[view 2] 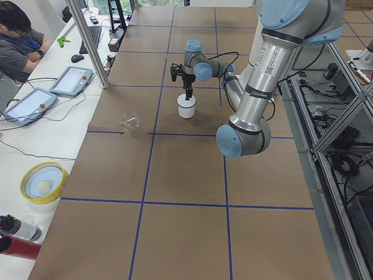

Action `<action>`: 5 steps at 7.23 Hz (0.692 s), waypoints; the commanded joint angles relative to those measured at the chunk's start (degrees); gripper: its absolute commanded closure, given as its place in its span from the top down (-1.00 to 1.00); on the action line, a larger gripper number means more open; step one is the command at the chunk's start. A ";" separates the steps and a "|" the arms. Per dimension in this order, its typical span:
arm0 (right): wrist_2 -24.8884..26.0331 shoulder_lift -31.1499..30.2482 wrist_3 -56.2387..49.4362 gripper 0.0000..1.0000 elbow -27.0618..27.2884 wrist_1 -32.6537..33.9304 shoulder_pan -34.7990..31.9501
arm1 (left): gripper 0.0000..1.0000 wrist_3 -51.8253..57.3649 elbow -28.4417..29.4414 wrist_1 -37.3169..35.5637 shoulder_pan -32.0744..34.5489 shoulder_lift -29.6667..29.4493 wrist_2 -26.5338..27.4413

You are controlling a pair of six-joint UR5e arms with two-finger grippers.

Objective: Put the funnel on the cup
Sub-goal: 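Close the left gripper on the white lid knob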

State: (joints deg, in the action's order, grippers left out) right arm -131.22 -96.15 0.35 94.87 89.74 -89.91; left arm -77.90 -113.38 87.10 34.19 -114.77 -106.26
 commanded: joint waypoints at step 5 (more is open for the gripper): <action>0.00 0.00 0.00 1.00 0.06 0.00 0.00 | 0.93 0.03 -0.26 0.00 -0.35 1.04 -0.18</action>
State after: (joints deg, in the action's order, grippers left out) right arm -131.22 -96.15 0.35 94.90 89.74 -89.91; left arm -77.87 -113.62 87.10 33.99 -113.78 -106.36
